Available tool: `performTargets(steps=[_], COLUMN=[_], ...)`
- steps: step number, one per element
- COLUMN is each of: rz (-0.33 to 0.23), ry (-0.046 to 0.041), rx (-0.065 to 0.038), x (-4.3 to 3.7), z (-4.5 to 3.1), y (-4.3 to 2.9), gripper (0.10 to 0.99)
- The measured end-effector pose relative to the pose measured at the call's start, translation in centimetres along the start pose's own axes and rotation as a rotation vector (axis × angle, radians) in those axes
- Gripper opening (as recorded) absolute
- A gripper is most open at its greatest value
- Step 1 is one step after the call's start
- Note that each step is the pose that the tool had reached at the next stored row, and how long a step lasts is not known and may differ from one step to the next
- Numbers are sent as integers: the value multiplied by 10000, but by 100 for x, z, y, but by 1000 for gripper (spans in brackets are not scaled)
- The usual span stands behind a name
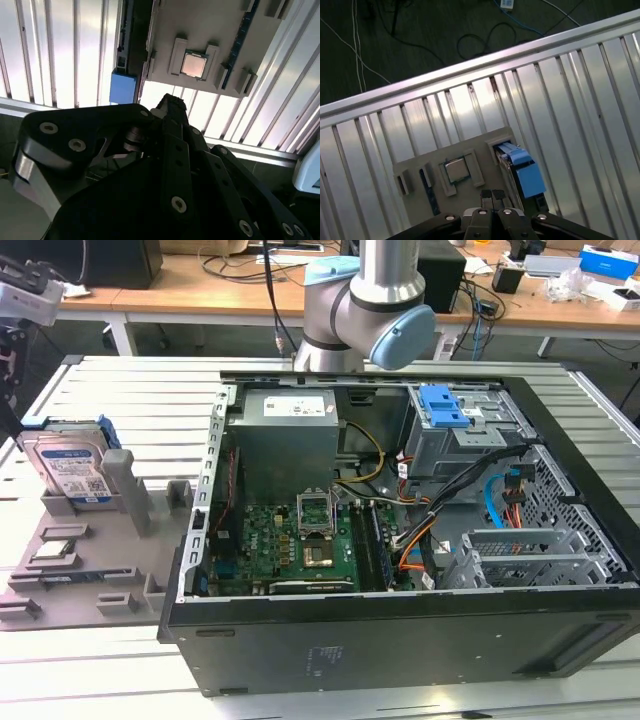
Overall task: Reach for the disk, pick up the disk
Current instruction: 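Pick up the disk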
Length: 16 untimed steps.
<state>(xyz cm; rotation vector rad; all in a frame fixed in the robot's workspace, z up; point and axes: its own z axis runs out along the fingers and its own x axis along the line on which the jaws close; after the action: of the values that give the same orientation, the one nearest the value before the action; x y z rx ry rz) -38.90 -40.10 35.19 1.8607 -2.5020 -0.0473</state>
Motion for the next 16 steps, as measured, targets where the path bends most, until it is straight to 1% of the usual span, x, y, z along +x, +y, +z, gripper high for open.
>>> performTargets(steps=[10,13,16], rz=[-881,-1267,-1467], ry=[34,49,56], rx=[1,1,1], x=[0,0,0], z=[0,0,0], y=[0,0,0], gripper=[106,106,106])
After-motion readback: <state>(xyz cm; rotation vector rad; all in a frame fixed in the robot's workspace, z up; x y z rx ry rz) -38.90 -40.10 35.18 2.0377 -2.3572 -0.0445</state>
